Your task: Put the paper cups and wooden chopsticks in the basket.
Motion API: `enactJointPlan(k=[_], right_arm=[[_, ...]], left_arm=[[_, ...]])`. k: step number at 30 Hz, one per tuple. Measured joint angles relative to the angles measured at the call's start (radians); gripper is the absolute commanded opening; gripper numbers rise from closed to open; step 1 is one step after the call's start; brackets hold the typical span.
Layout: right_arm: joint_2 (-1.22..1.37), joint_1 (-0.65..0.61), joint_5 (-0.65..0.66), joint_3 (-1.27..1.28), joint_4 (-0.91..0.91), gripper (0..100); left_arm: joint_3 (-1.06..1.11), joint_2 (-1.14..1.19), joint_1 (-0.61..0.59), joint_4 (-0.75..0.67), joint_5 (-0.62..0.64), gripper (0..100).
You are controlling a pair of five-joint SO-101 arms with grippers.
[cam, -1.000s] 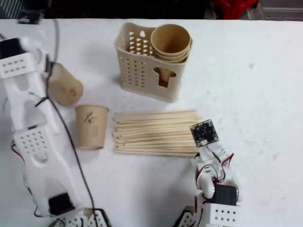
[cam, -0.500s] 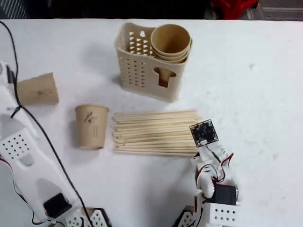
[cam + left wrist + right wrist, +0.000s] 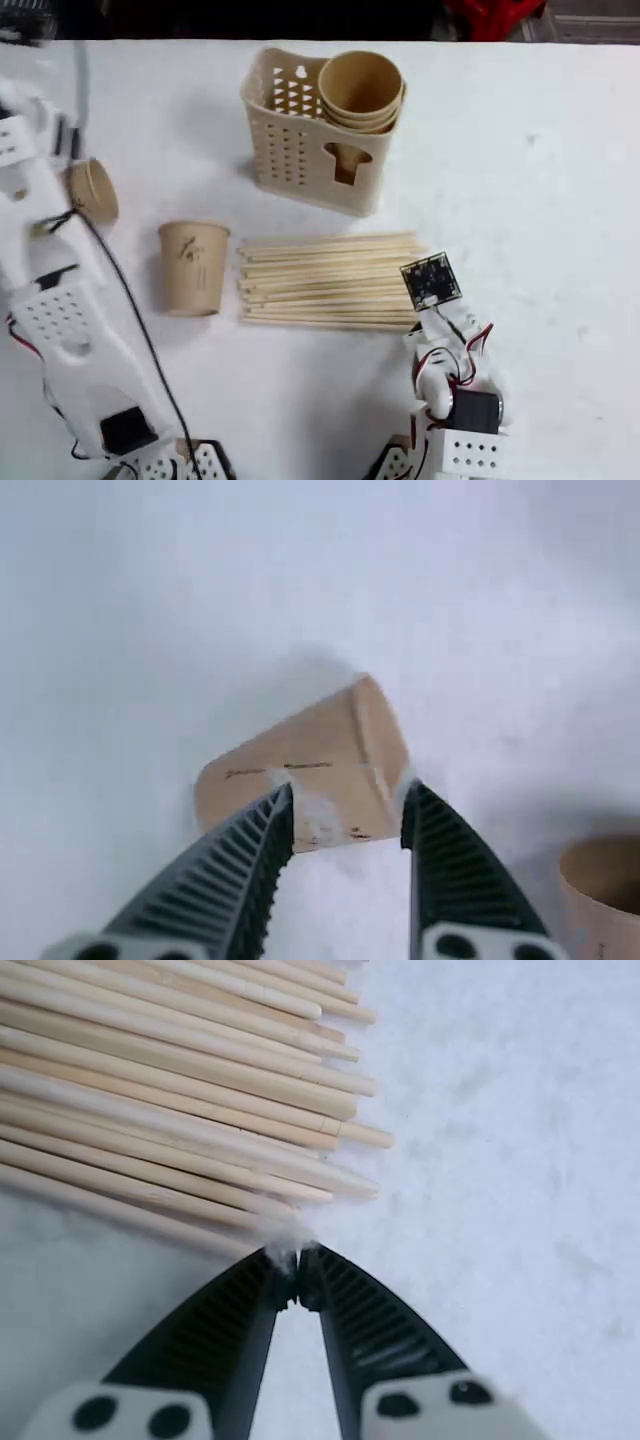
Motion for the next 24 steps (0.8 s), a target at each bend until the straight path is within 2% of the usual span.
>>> enactJointPlan(k=[5, 13, 24], right_arm=[[0.0, 0.0, 0.0, 0.0, 0.0, 2.1], [0.0, 0.0, 0.0, 0.0, 0.0, 2.1], [0.0, 0.0, 0.0, 0.0, 0.0, 2.1]], left_arm=[[0.169, -0.035, 0.08, 0.0, -0.104, 21], [0.189, -0.037, 0.08, 0.0, -0.16, 18], [0.189, 0.034, -0.046, -0.038, -0.224, 18]])
